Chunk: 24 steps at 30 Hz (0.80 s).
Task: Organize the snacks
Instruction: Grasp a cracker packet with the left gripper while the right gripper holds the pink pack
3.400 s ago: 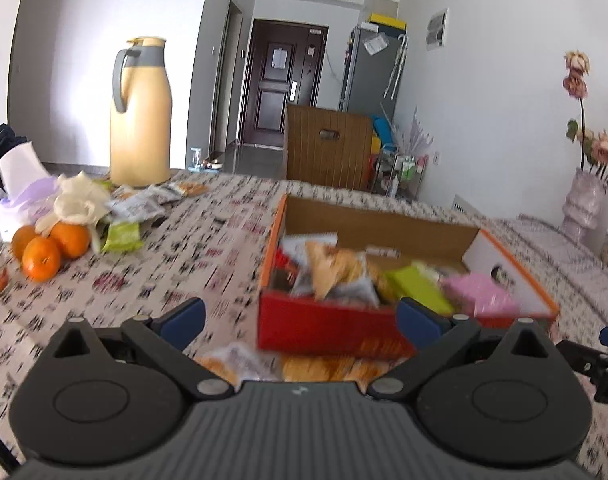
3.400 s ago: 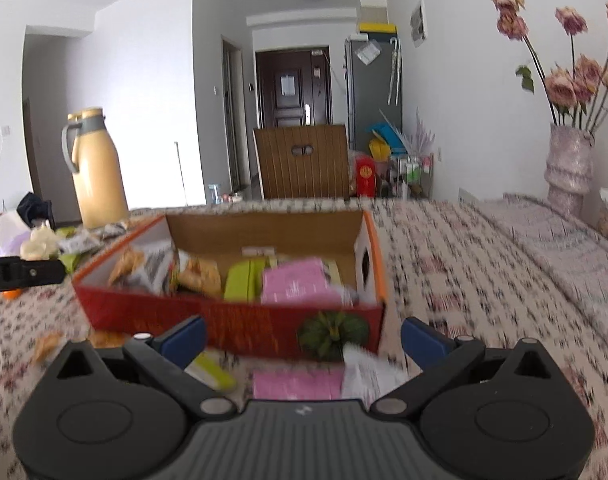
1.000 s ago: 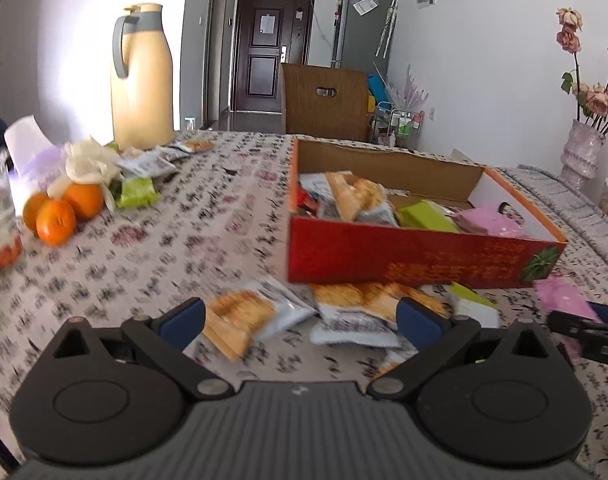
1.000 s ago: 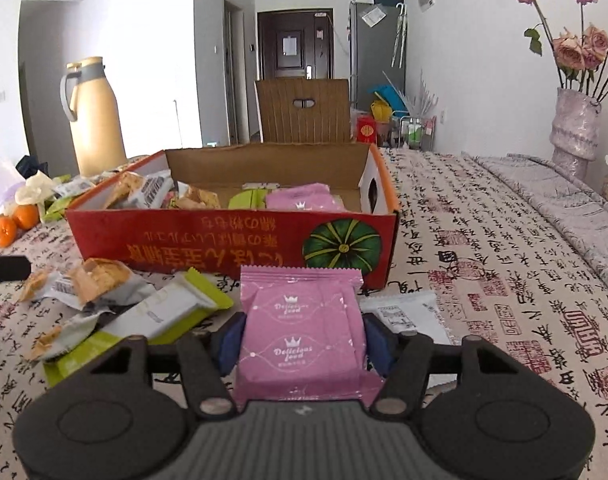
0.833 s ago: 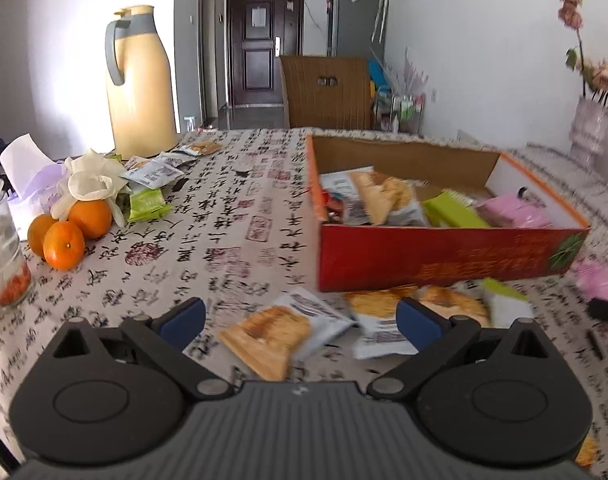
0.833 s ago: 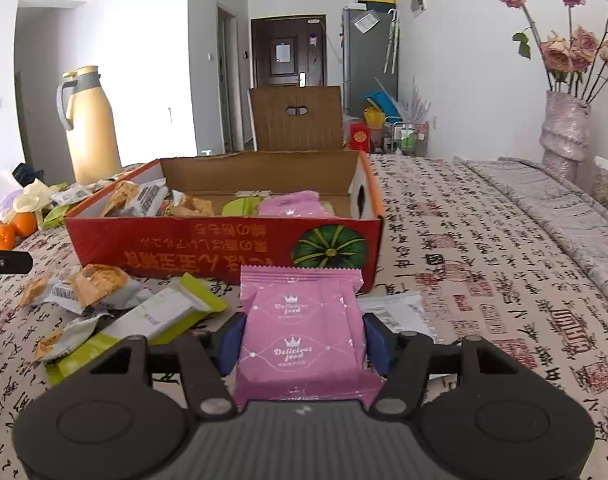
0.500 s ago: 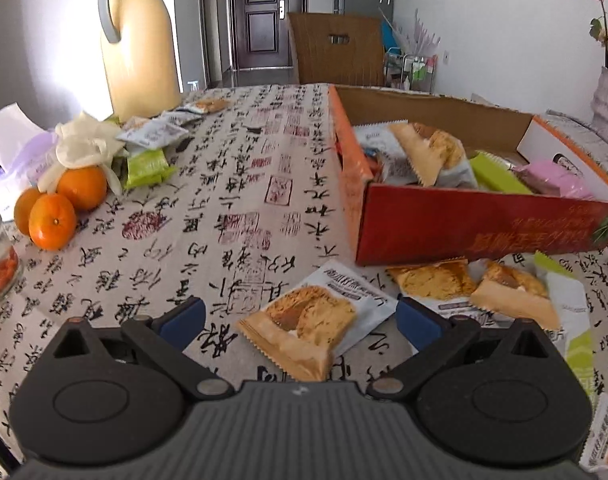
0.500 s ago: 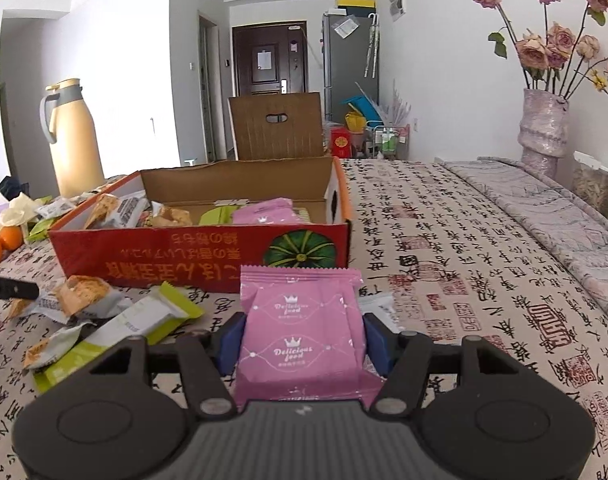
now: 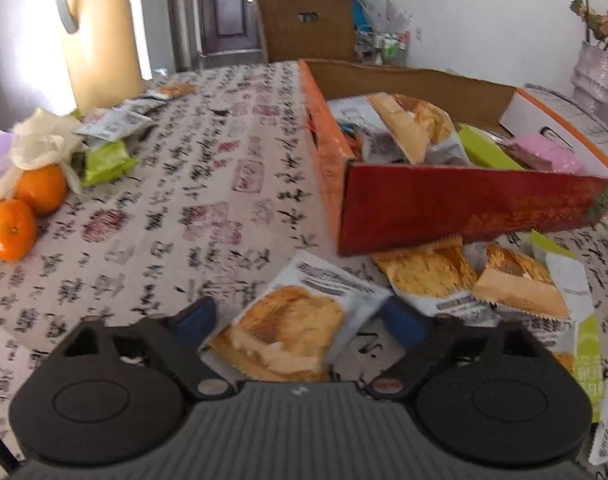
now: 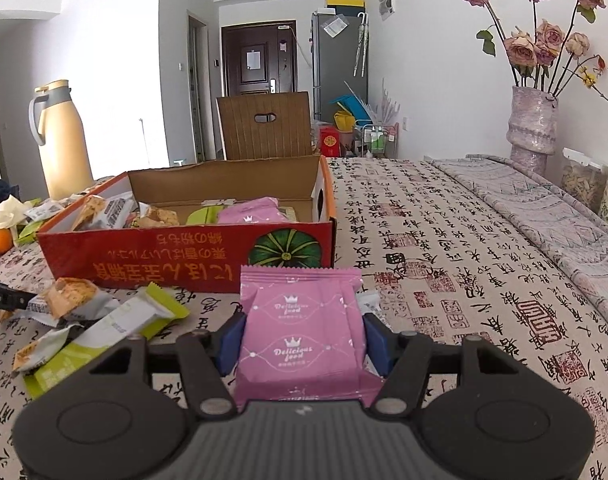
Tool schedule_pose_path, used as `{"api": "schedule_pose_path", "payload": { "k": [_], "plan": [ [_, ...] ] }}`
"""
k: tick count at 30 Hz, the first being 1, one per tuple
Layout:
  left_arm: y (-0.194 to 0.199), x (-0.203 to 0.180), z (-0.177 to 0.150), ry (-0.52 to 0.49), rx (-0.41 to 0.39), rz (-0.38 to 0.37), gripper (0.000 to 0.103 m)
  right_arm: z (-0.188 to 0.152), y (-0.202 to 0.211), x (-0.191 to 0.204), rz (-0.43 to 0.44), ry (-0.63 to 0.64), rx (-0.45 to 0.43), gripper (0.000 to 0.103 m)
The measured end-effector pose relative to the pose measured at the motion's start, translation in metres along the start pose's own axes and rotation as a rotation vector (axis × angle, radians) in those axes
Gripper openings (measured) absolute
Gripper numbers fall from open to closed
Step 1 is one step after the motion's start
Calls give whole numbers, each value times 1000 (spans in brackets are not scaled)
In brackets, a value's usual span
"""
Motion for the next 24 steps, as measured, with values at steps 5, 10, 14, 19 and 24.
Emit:
{"api": "schedule_pose_path", "payload": {
  "k": [5,10,14,19,24],
  "plan": [
    [3,0,1,7,-16,-22,61,0,0,3,6,3,3,61],
    [11,-3,-4,0,-38,4,51,-1,1,4,10,1,3,61],
    [19,-8,-7,-9,-53,20,44,-3,2,6,15,0,5,61],
    [32,-12,-9,3,-87,59,31,-4,5,5,20,-2,4,61],
    [41,-18,-8,20,-105,42,19,-5,4,4,21,-6,6,61]
  ]
}}
Point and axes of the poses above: each gripper's, at about its wrist camera, not at the fingertips, and y roughly against the way its jaws point, x to its left, z to its top, the point moved 2 cm from there along -y, roughly the way its jaws point, and after that the axes turned 9 degrees about -x, right-handed, at the moved point
